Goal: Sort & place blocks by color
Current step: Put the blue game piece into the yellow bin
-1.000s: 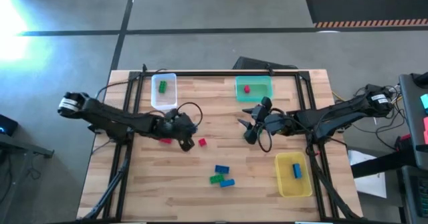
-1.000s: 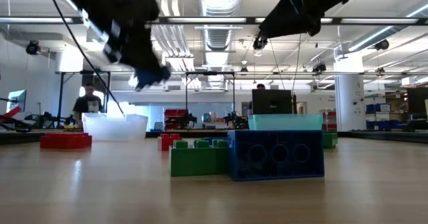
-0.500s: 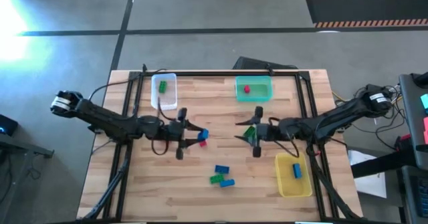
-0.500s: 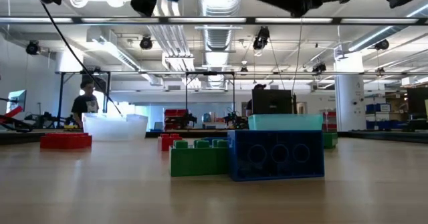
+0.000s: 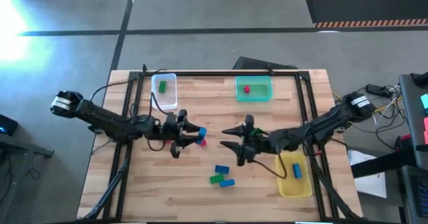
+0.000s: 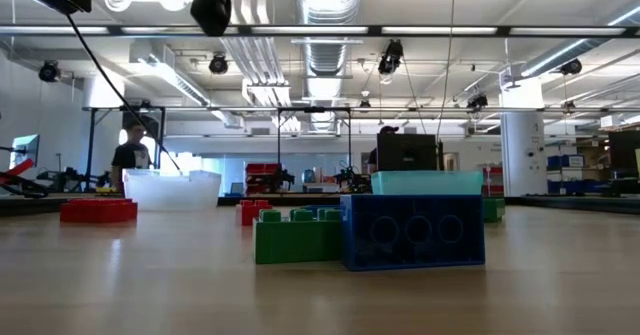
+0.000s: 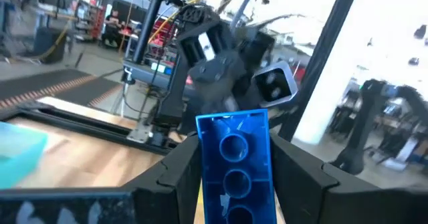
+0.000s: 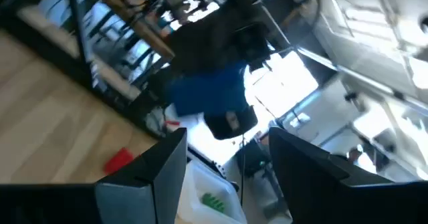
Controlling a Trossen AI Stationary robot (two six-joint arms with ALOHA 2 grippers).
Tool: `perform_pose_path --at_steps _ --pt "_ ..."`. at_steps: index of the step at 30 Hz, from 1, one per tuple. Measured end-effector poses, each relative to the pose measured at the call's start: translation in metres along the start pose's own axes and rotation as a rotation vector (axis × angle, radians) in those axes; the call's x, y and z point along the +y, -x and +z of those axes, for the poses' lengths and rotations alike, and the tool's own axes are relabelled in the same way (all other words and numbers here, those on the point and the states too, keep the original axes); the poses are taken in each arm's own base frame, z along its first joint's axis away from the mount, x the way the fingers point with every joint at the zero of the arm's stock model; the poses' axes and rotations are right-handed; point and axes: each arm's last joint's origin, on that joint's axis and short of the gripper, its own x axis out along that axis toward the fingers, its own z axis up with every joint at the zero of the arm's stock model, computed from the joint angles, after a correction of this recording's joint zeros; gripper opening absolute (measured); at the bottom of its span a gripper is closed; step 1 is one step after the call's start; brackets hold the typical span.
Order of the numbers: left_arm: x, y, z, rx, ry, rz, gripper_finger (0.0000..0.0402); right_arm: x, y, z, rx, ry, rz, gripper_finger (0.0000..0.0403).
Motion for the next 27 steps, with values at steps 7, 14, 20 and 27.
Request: perform_pose_path --at_steps 7,14,20,27 --pt "0.003 0.004 -0.008 0.028 -0.307 -0.014 0.0141 0.005 -0.022 0.010 0.055 -0.273 0.004 0.0201" --pt "-0.001 0.000 -0.003 -0.048 -0.440 -0.058 0.0141 0.015 -0.041 0.002 0.093 -0.519 -0.016 0.0201" --pt "-0.002 -0.005 -0.008 -0.087 -0.461 -0.093 0.0141 0.022 -0.058 0.002 0.109 -0.535 -0.025 0.0201" --pt "-0.002 -0.008 -0.011 -0.126 -0.459 -0.098 0.0141 0.023 -0.071 0.008 0.100 -0.534 -0.046 0.0201"
